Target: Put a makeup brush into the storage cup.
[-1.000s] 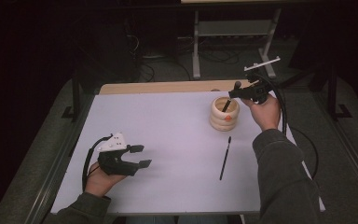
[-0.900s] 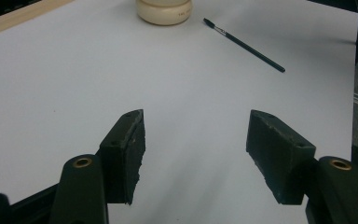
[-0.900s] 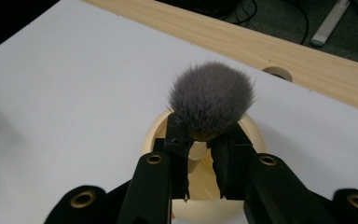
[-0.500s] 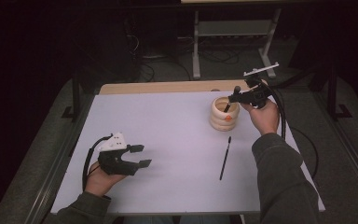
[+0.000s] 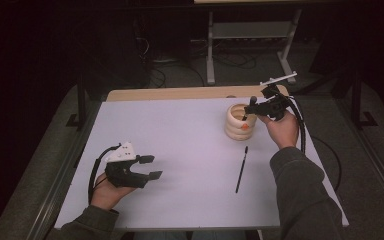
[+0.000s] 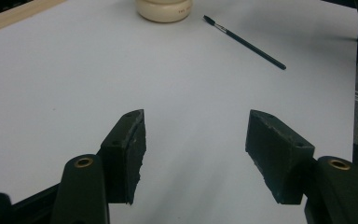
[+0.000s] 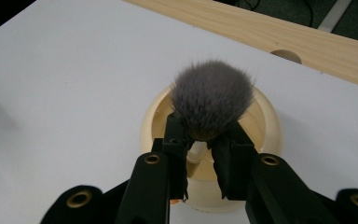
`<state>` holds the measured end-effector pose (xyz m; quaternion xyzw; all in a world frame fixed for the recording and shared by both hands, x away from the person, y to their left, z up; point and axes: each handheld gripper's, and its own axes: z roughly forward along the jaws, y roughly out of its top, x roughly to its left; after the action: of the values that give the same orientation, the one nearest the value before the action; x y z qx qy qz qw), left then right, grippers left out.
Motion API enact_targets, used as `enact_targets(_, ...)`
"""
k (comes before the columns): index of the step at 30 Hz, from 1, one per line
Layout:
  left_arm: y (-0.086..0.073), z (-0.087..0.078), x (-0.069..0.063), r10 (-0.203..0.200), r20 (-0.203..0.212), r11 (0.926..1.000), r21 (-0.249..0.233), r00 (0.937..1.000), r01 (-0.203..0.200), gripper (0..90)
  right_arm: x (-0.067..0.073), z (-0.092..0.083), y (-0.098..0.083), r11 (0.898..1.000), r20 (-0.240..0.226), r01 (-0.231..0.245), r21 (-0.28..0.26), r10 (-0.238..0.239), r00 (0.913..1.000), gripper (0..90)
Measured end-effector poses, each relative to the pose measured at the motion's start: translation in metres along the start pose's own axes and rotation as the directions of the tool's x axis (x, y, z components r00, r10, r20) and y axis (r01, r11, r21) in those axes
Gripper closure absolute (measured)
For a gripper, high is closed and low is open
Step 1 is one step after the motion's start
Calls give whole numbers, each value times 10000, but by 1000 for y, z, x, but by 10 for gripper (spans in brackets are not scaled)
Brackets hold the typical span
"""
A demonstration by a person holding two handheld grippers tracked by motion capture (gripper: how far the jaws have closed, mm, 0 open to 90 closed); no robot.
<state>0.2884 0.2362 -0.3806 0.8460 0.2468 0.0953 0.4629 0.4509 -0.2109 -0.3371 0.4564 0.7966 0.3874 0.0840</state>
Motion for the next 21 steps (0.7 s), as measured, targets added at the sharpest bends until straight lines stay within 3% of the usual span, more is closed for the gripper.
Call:
enact_targets(5,0,0,0,-27,2,10000,21,10000,27,375,0,-1,-3,10000,116,-5,21,5,9999,663)
enact_targets(6,0,0,1,14,-1,10000,35,10000,-14,375,-2,-3,-5,9999,152,-85,-67,86,9998,615)
enact_targets(11,0,0,1,-17,-37,10000,10,10000,17,368,-5,-11,-12,9989,185,-240,-415,248,9995,556)
enact_targets(21,0,2,0,-16,-16,10000,32,10000,16,359,-11,-32,-25,9957,205,-430,-822,449,9988,502)
